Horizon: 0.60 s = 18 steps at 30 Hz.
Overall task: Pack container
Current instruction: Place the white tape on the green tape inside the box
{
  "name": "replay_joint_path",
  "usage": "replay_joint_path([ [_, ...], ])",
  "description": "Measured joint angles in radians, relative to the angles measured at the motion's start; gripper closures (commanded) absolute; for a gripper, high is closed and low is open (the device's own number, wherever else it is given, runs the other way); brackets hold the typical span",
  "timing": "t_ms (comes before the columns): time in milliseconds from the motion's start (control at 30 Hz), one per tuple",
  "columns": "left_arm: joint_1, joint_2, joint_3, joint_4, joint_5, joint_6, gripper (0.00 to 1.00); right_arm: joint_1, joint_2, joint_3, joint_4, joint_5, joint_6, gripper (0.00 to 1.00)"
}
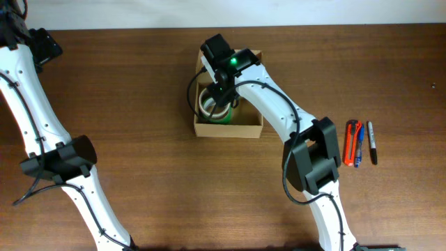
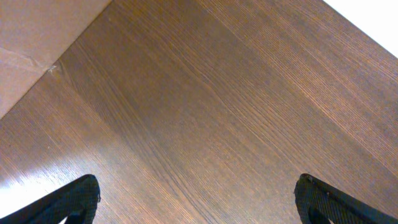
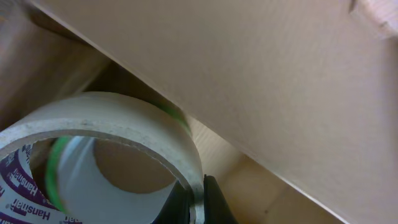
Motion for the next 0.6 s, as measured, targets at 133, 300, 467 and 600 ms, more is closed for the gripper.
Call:
replay_joint_path([
  [133,0.000,0.000,0.000,0.000,0.000,0.000,0.00,0.000,0.015,-0.001,0.002,0.000,0.019,0.57],
  [300,0.000,0.000,0.000,0.000,0.000,0.000,0.00,0.000,0.016,0.002,-0.011,0.000,0.016,0.61],
  [467,0.000,0.000,0.000,0.000,0.000,0.000,0.00,0.000,0.018,0.111,-0.125,0.030,0.013,0.60],
  [600,0.000,0.000,0.000,0.000,0.000,0.000,0.00,-0.003,0.011,0.341,-0.262,0.111,0.000,0.50],
])
